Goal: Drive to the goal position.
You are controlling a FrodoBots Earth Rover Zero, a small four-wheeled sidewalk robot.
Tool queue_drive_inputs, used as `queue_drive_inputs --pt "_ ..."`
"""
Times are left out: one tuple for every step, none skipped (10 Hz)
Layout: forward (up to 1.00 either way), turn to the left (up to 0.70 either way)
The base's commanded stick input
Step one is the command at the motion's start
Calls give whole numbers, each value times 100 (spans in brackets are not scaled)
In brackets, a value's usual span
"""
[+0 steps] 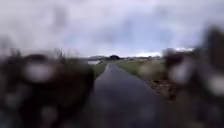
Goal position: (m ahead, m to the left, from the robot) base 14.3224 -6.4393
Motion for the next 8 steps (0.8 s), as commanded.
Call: queue_drive_inputs --pt "70 -32" --pt "70 -35" --pt "70 -35" --pt "70 0" --pt "70 0" --pt "70 0" --pt "70 0" --pt "70 0"
